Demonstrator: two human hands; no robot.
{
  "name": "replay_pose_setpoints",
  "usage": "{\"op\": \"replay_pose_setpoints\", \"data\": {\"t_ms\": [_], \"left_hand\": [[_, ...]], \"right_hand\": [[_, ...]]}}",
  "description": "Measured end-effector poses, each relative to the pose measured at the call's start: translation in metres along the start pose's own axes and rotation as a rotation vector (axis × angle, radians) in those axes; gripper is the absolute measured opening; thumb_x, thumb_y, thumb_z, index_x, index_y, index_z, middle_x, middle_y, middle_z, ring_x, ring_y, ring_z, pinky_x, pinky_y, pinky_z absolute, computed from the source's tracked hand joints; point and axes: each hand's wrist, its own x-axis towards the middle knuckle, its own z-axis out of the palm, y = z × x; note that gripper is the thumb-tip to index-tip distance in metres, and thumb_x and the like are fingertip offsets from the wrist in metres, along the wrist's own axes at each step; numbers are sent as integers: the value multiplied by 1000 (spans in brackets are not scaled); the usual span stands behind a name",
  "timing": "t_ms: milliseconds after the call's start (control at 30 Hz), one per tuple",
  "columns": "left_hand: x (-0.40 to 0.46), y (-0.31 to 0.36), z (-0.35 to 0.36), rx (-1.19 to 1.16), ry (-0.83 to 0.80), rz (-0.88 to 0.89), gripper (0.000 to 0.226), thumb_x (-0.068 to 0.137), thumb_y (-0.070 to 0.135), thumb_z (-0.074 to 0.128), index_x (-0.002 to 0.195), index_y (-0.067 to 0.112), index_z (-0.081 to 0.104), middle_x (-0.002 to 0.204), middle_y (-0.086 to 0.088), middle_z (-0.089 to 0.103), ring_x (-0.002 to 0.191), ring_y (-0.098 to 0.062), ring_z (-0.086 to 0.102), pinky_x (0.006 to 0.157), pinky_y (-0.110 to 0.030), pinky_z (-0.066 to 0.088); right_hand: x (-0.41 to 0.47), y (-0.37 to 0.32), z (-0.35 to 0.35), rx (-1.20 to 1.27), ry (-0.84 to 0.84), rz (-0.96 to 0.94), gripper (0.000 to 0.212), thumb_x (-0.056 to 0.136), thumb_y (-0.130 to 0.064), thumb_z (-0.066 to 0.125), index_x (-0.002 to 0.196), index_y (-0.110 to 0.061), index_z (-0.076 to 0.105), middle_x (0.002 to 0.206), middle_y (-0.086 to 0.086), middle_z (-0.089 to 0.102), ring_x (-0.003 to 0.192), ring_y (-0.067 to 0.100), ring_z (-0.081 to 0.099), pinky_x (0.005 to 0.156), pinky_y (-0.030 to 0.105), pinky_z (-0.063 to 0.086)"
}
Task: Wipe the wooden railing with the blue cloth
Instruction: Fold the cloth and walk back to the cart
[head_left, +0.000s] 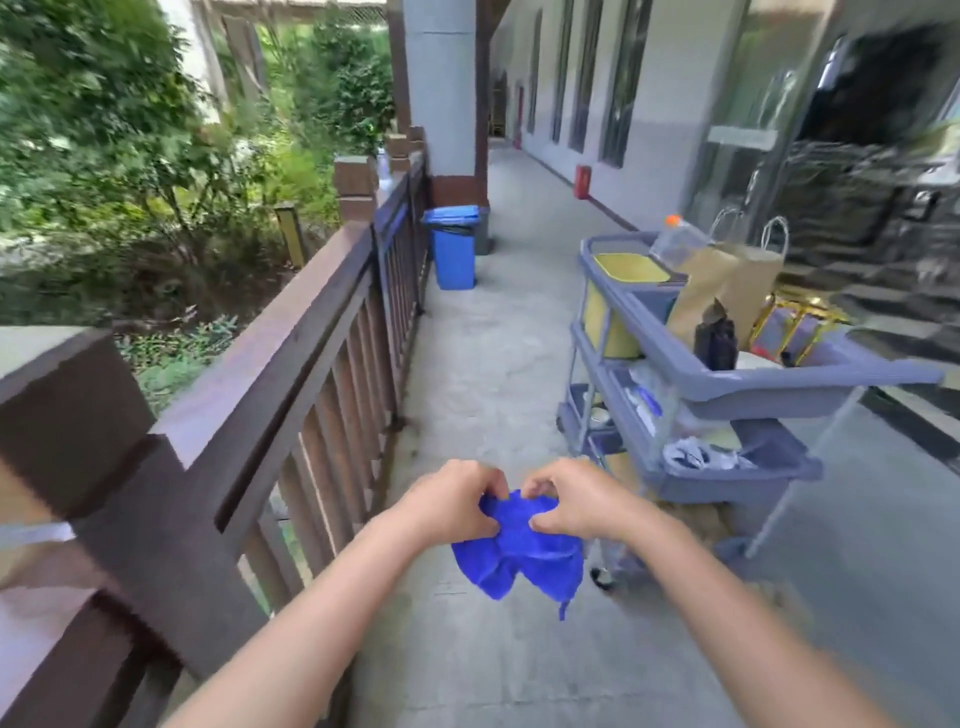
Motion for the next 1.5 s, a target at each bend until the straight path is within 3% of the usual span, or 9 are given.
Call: {"op": "replay_pose_setpoints", "data": {"t_ms": [200, 367, 467, 667, 833, 1000, 1100, 1233, 1500], "left_hand": [[79, -32, -17, -20, -23, 103, 32, 71, 16, 60, 102, 24, 61, 83, 7, 58, 78, -16, 52, 76, -36, 52], [158, -65, -24, -35, -39, 134, 29, 72, 16, 60, 99, 25, 62, 72, 17, 50, 69, -9, 47, 57, -21, 37], [220, -85, -43, -45, -18, 132, 29, 73, 13, 60, 100, 22, 63, 72, 18, 53, 70, -10, 49, 61, -22, 38], [339, -113, -107, 30, 105, 132, 28, 73, 18, 62, 100, 27, 62, 72, 19, 53, 67, -6, 49, 60, -25, 43], [434, -137, -143, 73, 209, 193, 30, 76, 23, 60, 105, 31, 58, 90, 14, 57, 86, -12, 54, 69, -28, 45], [539, -167, -151, 40, 172, 268, 29, 77, 23, 61, 105, 30, 59, 103, 10, 63, 94, -11, 54, 74, -27, 45], [607, -188, -152, 15, 124, 342, 28, 78, 20, 61, 105, 27, 60, 104, 7, 63, 94, -12, 54, 68, -18, 40], [699, -203, -171, 29, 19, 443, 28, 78, 18, 61, 106, 25, 61, 105, 1, 64, 95, -17, 55, 82, -32, 47], [858, -184, -196, 34, -157, 740, 27, 77, 16, 60, 102, 24, 63, 105, 3, 67, 95, -17, 58, 82, -37, 50]], "right_hand": [[63, 21, -20, -72, 73, 82, 29, 68, -21, 58, 96, -25, 64, 105, -1, 70, 98, 21, 62, 84, 35, 52], [137, 55, -33, -33, 47, 97, 26, 69, -22, 56, 93, -27, 64, 97, -7, 68, 91, 20, 62, 70, 32, 51], [199, 75, -57, 12, 54, 90, 20, 69, -22, 55, 87, -28, 63, 85, -11, 61, 81, 23, 65, 69, 42, 57], [316, 102, -129, 12, 138, 33, 27, 72, -21, 57, 97, -25, 65, 103, -4, 68, 95, 18, 60, 71, 31, 49], [399, 127, -178, 49, 242, 59, 30, 73, -23, 60, 101, -28, 65, 112, -6, 67, 103, 18, 59, 83, 34, 51], [477, 172, -200, 57, 282, 127, 26, 73, -25, 61, 98, -29, 65, 108, -8, 69, 93, 12, 59, 69, 26, 43], [526, 198, -205, 60, 321, 191, 24, 73, -26, 61, 97, -28, 66, 105, -6, 69, 96, 14, 59, 76, 31, 49], [586, 226, -224, 75, 397, 303, 23, 72, -26, 62, 94, -26, 67, 98, -4, 71, 91, 17, 60, 68, 27, 43], [651, 280, -279, 103, 549, 593, 20, 70, -26, 61, 90, -28, 67, 96, -8, 71, 89, 15, 60, 68, 28, 47]]}}
